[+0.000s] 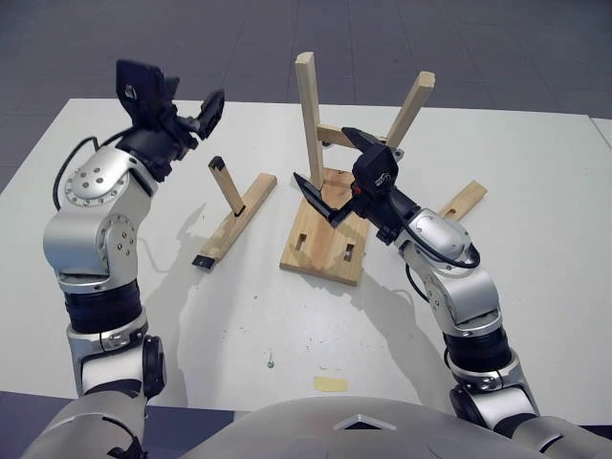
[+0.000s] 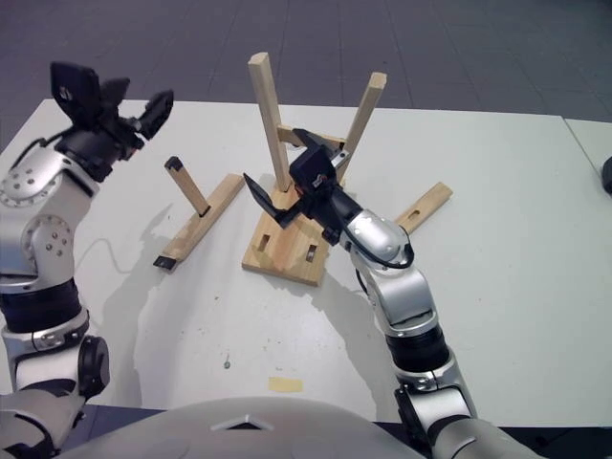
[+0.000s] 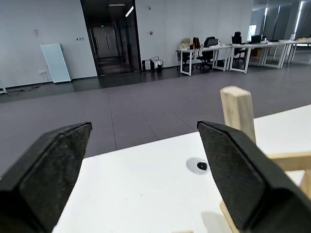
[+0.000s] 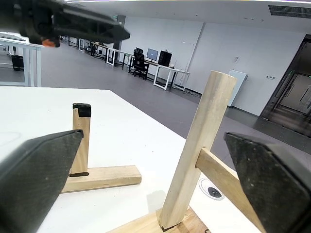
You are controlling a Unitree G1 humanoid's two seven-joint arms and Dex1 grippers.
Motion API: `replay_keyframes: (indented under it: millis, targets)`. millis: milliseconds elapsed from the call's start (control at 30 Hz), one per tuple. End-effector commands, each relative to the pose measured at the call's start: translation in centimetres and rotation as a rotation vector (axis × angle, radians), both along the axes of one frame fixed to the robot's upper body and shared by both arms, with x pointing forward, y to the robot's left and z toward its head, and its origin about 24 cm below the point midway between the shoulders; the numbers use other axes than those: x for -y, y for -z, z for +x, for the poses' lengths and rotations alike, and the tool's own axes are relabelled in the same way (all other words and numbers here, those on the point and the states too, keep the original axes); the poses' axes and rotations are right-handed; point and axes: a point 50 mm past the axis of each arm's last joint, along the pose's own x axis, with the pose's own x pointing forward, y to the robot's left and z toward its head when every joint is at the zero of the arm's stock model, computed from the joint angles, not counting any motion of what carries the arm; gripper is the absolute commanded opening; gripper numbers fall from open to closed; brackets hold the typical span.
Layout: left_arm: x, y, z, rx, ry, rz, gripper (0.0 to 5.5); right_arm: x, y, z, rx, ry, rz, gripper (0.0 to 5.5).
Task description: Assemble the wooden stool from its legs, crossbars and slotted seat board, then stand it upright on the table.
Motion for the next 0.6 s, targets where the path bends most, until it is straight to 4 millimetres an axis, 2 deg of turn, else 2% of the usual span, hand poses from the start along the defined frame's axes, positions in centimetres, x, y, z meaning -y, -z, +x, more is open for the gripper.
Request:
replay_keyframes:
  millis: [33, 100, 167, 233, 333, 367, 400, 467, 600]
  targets:
    - [0.3, -1.6, 1.4, 0.063, 0.016, -0.016, 4.78, -0.1, -0.2, -0.1, 0.006, -0.005, 0.001, 5.40]
    - [0.4, -1.9, 1.8, 0.078, 0.029, -0.029, 5.12, -0.1, -0.3, -0.1, 0.008, -0.002, 0.000, 5.40]
    - [1.0, 0.4, 2.4, 0.009, 0.067, -0.051, 5.38, 0.0, -0.3, -0.2, 0.008, 0.003, -0.001, 5.40]
    - [1.8, 5.4, 2.8, -0.135, 0.109, -0.042, 5.38, 0.0, -0.3, -0.2, 0.013, 0.004, -0.006, 5.40]
    - [3.1, 13.8, 2.2, -0.364, 0.134, 0.017, 5.38, -0.2, -0.3, 0.0, 0.012, -0.014, -0.005, 5.40]
    - [3.2, 15.8, 2.0, -0.421, 0.116, 0.060, 5.38, -0.2, -0.4, -0.1, 0.012, -0.017, -0.005, 5.40]
    - [2.9, 16.9, 1.9, -0.449, 0.090, 0.069, 5.38, -0.3, -0.4, 0.0, 0.012, -0.024, -0.007, 5.40]
    - [2.1, 17.2, 1.9, -0.444, 0.052, 0.062, 5.38, -0.1, -0.5, 0.0, 0.012, -0.024, -0.006, 5.40]
    - [1.3, 15.2, 2.4, -0.367, 0.035, 0.059, 5.38, 0.2, -0.3, 0.0, 0.005, -0.009, -0.007, 5.40]
